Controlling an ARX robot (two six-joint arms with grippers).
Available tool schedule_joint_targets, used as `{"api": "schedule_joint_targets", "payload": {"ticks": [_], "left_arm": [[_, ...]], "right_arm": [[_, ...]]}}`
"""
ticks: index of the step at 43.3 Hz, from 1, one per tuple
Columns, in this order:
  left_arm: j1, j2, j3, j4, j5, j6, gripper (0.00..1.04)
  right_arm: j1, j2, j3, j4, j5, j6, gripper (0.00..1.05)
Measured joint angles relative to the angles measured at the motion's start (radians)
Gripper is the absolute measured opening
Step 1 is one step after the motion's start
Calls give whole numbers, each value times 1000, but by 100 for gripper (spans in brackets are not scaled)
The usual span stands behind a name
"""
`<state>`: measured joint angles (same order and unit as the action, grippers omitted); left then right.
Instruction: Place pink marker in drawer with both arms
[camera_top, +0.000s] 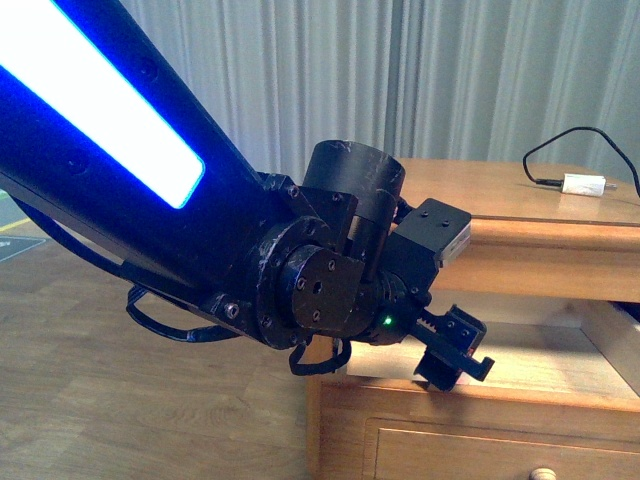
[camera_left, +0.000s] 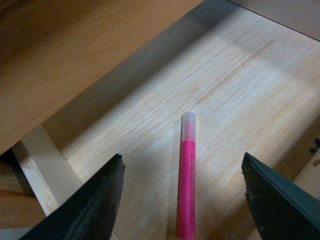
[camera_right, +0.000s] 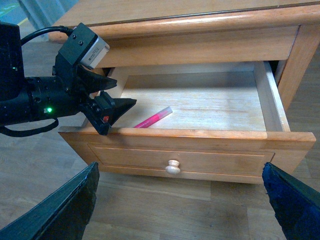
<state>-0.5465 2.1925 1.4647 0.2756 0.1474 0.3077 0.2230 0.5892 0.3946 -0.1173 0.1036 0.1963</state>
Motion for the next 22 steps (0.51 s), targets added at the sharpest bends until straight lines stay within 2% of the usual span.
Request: {"api": "schedule_joint_targets", "payload": {"ticks": [8, 10, 12, 14, 22], "left_arm": [[0, 0, 0, 2, -5, 0, 96], [-5, 0, -13, 57, -66, -27, 101], [-8, 0, -24, 119, -130, -52, 99], [-10, -3, -32, 158, -153, -69, 98], [-14, -61, -75, 173, -158, -97, 99]], "right_arm": [[0, 0, 0, 0, 0, 0, 96], [0, 0, 0, 0, 0, 0, 96], [0, 0, 0, 0, 0, 0, 96], [0, 0, 0, 0, 0, 0, 96], [0, 0, 0, 0, 0, 0, 96]]}}
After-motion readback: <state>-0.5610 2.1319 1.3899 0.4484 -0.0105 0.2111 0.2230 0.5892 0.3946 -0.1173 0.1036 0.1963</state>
